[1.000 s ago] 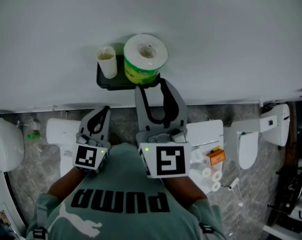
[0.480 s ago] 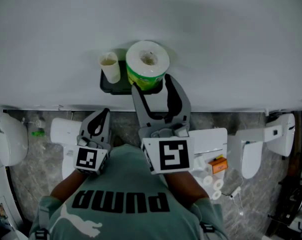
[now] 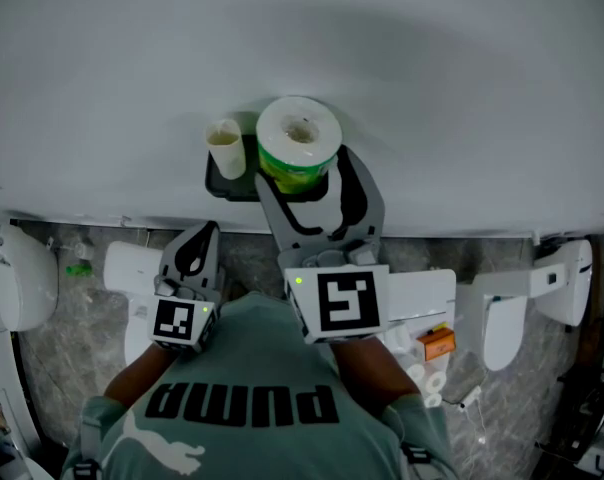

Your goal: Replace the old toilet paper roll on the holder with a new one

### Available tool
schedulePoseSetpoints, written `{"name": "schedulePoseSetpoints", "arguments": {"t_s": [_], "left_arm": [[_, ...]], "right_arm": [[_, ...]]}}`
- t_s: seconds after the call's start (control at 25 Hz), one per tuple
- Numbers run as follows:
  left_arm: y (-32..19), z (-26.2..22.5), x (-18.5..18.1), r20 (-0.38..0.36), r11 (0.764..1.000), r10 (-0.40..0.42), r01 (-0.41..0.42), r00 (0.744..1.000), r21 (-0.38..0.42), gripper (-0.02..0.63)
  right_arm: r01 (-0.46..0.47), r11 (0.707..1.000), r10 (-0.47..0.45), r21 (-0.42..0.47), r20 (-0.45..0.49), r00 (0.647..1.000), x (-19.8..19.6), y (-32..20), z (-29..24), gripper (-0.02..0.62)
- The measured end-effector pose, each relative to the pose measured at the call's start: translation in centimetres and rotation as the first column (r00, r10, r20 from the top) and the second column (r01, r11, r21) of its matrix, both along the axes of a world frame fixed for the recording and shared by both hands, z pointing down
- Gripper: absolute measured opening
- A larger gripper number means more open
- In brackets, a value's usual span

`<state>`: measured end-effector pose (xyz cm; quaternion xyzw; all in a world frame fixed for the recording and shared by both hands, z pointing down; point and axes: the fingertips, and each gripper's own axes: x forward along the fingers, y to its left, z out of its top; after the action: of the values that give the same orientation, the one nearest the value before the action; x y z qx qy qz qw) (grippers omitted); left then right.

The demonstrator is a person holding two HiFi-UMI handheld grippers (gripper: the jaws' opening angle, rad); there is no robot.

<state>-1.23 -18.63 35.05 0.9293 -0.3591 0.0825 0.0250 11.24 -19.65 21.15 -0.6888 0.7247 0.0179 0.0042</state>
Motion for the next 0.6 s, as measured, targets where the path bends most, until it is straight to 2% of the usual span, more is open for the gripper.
{"name": "schedulePoseSetpoints", "arguments": {"t_s": [0.24,0.6], "left_arm": [[-0.6,0.0,-0.5,-0.011,1.0,-0.025,0.025,1.0,0.003,0.003],[-1.0,-0.1,-0.9,-0.021,0.999,-0.041,0.041,0.999,0.001,0.003]], "right_arm": [[-0.004,1.0,0.003,-0.022,-0.026,1.0,0.1,-1.0,0.3,0.397],[0.009,0.997,-0.012,-0.078,-0.035,0.999,0.7,-2.4,1.5,0.399]]}}
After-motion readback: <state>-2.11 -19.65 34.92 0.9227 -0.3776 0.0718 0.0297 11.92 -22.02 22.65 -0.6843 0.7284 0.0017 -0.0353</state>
